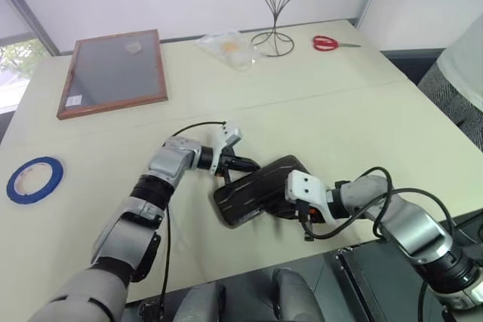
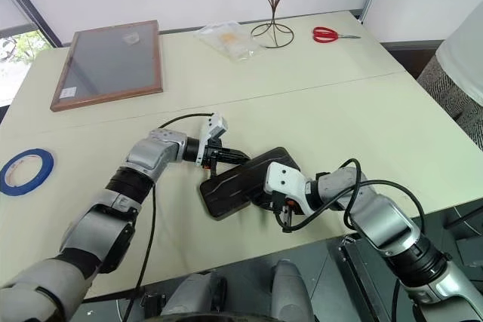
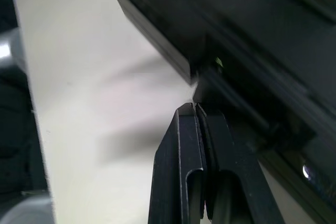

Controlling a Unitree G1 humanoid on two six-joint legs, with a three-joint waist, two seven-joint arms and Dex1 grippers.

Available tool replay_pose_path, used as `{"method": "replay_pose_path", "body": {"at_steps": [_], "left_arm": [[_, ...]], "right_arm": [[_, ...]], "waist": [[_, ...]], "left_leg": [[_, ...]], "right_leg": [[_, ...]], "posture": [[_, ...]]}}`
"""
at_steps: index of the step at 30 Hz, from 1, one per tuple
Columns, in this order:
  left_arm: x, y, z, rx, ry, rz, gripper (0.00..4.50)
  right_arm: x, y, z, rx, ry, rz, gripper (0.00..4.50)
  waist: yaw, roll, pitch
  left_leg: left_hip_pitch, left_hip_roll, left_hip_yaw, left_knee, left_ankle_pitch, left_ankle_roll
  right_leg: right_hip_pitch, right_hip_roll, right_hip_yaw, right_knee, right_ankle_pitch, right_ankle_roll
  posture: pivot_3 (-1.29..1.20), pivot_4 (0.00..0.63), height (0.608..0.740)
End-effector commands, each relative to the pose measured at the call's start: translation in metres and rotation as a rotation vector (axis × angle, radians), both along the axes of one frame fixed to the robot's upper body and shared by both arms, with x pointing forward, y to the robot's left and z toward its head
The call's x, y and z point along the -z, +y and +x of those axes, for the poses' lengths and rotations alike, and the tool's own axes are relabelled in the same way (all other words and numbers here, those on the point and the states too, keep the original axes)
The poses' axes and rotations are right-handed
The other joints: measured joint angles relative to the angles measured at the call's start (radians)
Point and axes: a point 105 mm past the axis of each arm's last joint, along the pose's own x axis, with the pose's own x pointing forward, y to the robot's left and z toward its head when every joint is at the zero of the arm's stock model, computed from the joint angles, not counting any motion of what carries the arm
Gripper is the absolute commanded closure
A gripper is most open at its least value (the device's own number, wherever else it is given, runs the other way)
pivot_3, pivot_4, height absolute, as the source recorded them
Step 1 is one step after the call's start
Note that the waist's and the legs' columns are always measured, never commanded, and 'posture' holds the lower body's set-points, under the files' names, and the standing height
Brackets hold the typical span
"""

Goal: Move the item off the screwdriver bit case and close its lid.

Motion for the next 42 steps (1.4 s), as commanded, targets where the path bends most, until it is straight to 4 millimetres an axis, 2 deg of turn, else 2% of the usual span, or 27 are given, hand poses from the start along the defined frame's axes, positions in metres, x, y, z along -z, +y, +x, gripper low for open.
{"method": "replay_pose_path", "body": {"at_steps": [1,7,12,21,25,28,33,36,39,42], "left_arm": [[-0.001,-0.006,-0.009,0.053,-0.017,0.002,4.50],[0.012,-0.011,-0.022,0.104,0.008,0.022,4.50],[0.019,-0.013,-0.024,0.118,0.019,0.035,4.50],[0.018,-0.017,-0.026,0.137,0.014,0.036,4.50],[0.017,-0.013,-0.023,0.121,0.006,0.041,4.50],[0.007,-0.005,-0.016,0.080,-0.009,0.015,4.50],[-0.024,0.014,0.001,-0.054,-0.043,-0.073,4.50],[-0.044,0.027,0.004,-0.100,-0.059,-0.113,4.50],[-0.062,0.053,0.003,-0.152,-0.111,-0.105,4.50],[-0.071,0.078,-0.007,-0.181,-0.143,-0.077,4.50]], "right_arm": [[-0.010,-0.004,0.013,0.035,-0.085,0.000,4.45],[-0.016,-0.007,0.023,0.077,-0.125,0.007,4.45],[-0.017,-0.005,0.027,0.103,-0.150,0.011,4.45],[-0.016,0.000,0.037,0.155,-0.189,0.024,4.45],[-0.013,0.003,0.030,0.130,-0.147,0.029,4.45],[-0.018,0.006,0.015,0.076,-0.098,0.050,4.45],[-0.030,0.005,-0.010,0.002,-0.061,0.062,4.45],[-0.037,-0.002,-0.014,0.013,-0.066,0.057,4.45],[-0.050,-0.015,-0.014,0.041,-0.088,0.042,4.45],[-0.066,-0.031,-0.014,0.058,-0.111,0.017,4.45]], "waist": [[0.000,0.000,0.000],[0.000,0.000,0.000],[0.000,0.000,0.000],[-0.003,-0.001,-0.001],[-0.004,-0.002,-0.001],[-0.003,-0.002,-0.001],[0.002,-0.002,-0.001],[0.001,-0.003,-0.001],[-0.002,-0.003,0.000],[-0.001,-0.002,0.000]], "left_leg": [[0.000,0.000,0.000,0.000,0.000,0.000],[0.001,0.000,0.000,0.000,0.000,0.000],[0.001,0.000,0.000,0.000,0.000,0.000],[0.002,0.000,0.000,0.000,0.000,0.000],[0.003,0.001,0.000,0.000,0.000,0.000],[0.003,0.001,0.000,0.000,0.000,0.000],[-0.001,0.000,-0.001,0.000,0.000,0.000],[-0.001,0.000,-0.001,0.000,0.000,0.000],[-0.001,0.000,-0.001,0.000,0.000,0.000],[0.000,0.001,-0.001,-0.001,0.000,0.000]], "right_leg": [[0.000,0.000,0.000,0.000,0.000,0.000],[0.000,0.000,0.000,0.000,0.000,0.000],[0.001,0.000,0.000,0.000,0.000,0.000],[0.001,0.000,0.000,0.001,0.000,0.000],[0.002,0.001,0.000,0.001,0.000,0.000],[0.002,0.001,0.000,0.001,0.000,0.000],[-0.001,0.000,0.000,0.001,0.000,0.000],[-0.001,0.000,0.000,0.000,0.000,0.000],[-0.001,0.000,0.000,0.001,0.000,0.000],[-0.001,0.000,0.000,0.000,0.000,0.000]], "posture": [[0.00,0.150,0.740],[0.00,0.150,0.740],[0.00,0.150,0.740],[0.00,0.150,0.740],[0.00,0.150,0.740],[0.00,0.150,0.740],[0.00,0.150,0.740],[0.00,0.150,0.740],[0.00,0.150,0.740],[0.00,0.150,0.740]]}}
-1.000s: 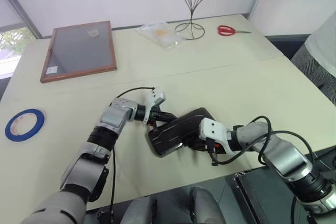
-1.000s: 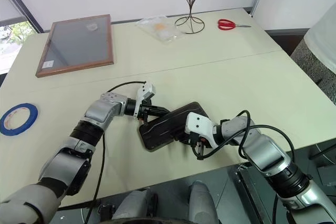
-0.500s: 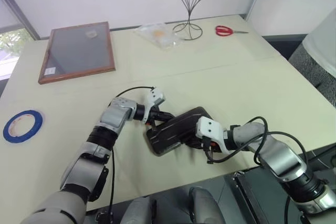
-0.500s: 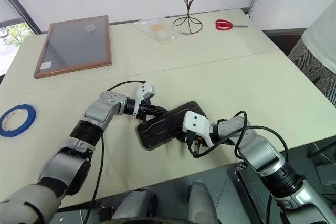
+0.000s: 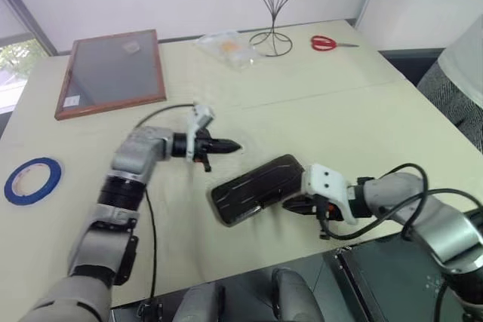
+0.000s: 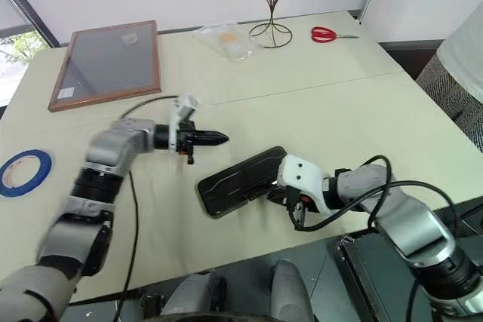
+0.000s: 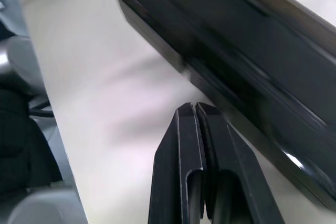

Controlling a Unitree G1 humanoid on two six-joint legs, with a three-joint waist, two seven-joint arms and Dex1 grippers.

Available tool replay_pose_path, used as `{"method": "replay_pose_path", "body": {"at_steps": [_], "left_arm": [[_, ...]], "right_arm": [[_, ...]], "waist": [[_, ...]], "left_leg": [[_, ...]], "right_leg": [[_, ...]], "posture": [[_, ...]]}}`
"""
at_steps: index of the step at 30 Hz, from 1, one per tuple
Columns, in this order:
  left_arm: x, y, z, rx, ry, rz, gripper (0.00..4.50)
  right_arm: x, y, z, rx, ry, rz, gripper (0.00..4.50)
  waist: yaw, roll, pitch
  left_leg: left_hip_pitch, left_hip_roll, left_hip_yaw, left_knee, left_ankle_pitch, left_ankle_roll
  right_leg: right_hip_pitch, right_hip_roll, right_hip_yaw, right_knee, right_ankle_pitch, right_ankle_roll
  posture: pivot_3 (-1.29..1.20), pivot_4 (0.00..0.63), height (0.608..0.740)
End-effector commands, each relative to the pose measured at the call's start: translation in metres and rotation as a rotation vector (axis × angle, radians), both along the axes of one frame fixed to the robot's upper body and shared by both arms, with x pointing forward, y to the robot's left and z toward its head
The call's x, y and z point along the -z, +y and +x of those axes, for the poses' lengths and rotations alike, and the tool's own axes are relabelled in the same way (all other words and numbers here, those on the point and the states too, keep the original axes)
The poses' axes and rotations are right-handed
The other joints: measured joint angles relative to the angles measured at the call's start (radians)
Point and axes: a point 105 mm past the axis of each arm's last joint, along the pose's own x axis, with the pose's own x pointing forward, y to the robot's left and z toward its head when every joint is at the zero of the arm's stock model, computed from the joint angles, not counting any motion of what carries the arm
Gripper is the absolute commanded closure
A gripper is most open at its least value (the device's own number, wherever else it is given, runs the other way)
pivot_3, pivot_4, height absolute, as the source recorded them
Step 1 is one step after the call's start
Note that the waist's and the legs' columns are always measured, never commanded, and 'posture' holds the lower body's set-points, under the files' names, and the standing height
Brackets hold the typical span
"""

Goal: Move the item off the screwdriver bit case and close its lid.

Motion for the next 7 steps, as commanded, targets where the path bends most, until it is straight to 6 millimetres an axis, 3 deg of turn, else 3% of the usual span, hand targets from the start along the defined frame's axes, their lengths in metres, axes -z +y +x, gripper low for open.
{"method": "replay_pose_path", "body": {"at_steps": [1,7], "left_arm": [[-0.017,0.025,-0.015,-0.022,-0.039,-0.002,4.50],[-0.022,0.054,-0.054,-0.028,-0.033,0.054,4.50]], "right_arm": [[-0.029,-0.016,-0.001,-0.006,-0.074,-0.025,4.45],[-0.061,-0.048,0.010,0.025,-0.167,-0.105,4.45]], "waist": [[0.001,0.000,0.000],[0.001,0.000,0.002]], "left_leg": [[0.000,0.000,0.000,0.000,0.000,0.000],[0.000,0.001,0.000,0.000,0.000,0.000]], "right_leg": [[0.000,0.000,0.000,0.000,0.000,0.000],[0.000,0.000,0.000,-0.001,0.000,0.000]], "posture": [[0.00,0.150,0.740],[0.00,0.150,0.740]]}}
